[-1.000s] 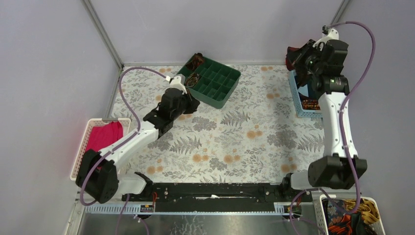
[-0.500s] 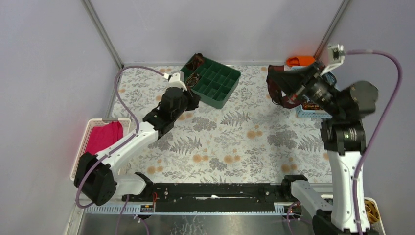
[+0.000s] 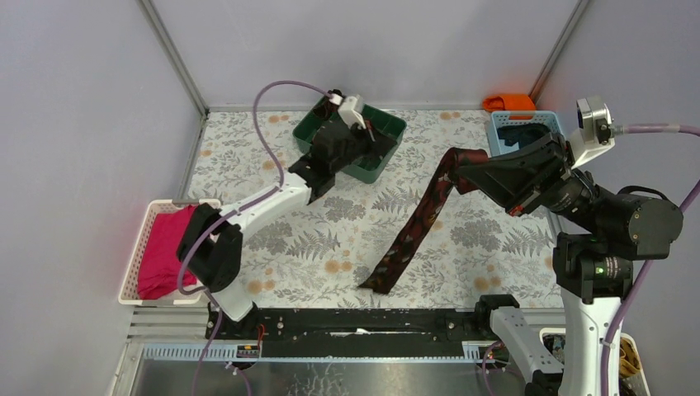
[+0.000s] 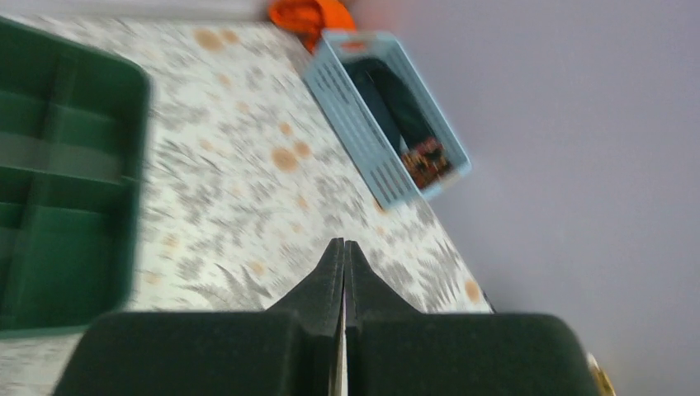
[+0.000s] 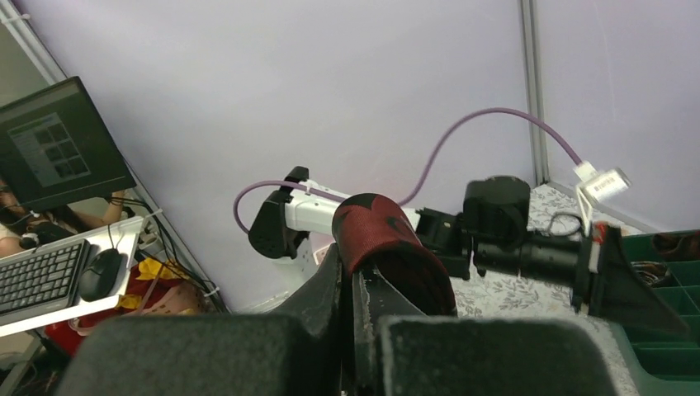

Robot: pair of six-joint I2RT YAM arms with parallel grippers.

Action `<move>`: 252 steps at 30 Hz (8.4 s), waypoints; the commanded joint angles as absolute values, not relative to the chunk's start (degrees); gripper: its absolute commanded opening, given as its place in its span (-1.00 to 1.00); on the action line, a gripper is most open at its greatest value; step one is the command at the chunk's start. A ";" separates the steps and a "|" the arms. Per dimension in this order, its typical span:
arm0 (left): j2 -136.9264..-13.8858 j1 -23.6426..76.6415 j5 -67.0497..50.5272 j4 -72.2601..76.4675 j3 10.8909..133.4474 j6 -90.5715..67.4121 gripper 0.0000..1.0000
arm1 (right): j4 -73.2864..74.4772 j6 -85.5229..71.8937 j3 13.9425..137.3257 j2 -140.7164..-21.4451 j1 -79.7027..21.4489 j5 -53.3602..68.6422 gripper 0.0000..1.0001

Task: Roll the ties
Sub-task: Place the tie at the center of the board, then flatten out the tie at the center of the board.

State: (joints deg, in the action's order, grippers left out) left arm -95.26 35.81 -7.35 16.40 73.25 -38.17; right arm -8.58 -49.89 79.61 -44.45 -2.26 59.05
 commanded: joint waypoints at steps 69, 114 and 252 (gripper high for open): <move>-70.83 43.80 8.78 4.49 38.83 -31.14 -1.00 | 20.32 -17.69 77.87 -101.07 -19.02 0.52 0.45; -59.82 43.84 4.47 4.98 30.85 -34.81 -1.00 | 28.12 -27.61 55.98 -101.45 -46.24 -3.52 -0.82; -57.22 30.01 25.55 -9.49 17.51 -62.47 -0.98 | 35.72 -17.23 89.65 -124.03 -6.16 -20.02 -0.57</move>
State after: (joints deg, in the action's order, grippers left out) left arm -56.14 30.37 25.10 -9.89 16.08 -63.75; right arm 33.52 -16.60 92.40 -124.05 -7.88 -21.28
